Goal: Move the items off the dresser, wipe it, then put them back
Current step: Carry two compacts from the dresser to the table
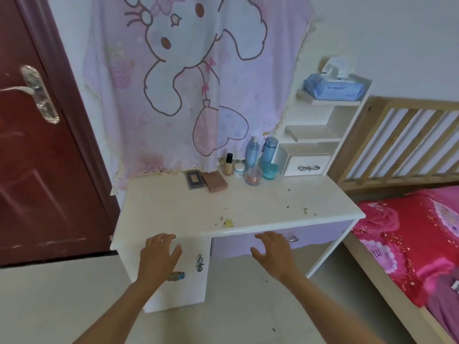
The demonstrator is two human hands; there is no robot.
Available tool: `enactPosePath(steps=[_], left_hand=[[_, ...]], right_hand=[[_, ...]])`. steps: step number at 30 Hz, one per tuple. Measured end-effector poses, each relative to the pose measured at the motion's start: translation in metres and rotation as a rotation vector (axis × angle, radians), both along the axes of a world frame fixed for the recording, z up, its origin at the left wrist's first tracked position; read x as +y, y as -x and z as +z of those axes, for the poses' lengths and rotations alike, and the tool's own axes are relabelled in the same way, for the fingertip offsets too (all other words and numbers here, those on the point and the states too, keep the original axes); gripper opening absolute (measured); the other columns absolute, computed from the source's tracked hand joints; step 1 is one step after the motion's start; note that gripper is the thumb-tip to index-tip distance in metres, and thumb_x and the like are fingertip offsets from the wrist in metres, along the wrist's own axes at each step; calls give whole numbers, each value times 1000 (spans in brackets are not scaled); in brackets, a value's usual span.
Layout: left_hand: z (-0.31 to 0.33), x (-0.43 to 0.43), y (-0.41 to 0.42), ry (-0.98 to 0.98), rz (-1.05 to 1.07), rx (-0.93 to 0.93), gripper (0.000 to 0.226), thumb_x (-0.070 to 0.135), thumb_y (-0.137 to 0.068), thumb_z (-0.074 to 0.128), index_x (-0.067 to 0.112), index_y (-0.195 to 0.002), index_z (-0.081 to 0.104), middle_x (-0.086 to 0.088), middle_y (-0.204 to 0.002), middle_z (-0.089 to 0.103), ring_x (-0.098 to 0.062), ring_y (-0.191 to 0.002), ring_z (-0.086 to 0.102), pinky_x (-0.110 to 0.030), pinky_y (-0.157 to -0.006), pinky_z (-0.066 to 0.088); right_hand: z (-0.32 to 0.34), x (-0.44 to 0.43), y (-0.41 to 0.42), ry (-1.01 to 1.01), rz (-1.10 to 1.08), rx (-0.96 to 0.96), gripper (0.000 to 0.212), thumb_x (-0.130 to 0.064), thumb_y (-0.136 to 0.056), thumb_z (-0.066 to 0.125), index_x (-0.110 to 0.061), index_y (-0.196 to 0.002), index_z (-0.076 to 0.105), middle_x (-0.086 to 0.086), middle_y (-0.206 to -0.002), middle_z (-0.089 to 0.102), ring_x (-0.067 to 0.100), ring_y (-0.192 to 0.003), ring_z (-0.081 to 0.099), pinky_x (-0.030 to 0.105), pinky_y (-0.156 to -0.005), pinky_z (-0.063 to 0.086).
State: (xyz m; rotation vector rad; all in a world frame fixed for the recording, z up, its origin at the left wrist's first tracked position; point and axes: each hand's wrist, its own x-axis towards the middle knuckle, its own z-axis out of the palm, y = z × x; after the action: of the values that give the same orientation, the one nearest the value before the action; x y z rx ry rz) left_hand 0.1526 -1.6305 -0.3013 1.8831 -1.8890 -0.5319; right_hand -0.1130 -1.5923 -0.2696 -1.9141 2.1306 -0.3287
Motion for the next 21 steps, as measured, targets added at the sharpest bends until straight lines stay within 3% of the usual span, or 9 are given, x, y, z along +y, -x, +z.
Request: enactPosePath(steps=[17,21], left_hand=[[-53,-223,34,-160,56,15,41,30,-95,43,13,-132,45,-8,-141,42,-26,-129,36,-36,-103,33],[-63,-244,40,-208,22,-82,45,35,-94,42,12,-133,46,-10,-141,41,-28,-129,36,-40,-101,33]], right_hand=[[-45,-206,6,-203,24,-2,44,-41,-91,46,-26,-133,42,-5,-140,39,15,-128,34,27,-101,30],[-57,-242,-4,-250,30,-33,45,-40,-91,47,-25,-133,42,-3,-141,39,16,-128,35,29,-103,30]])
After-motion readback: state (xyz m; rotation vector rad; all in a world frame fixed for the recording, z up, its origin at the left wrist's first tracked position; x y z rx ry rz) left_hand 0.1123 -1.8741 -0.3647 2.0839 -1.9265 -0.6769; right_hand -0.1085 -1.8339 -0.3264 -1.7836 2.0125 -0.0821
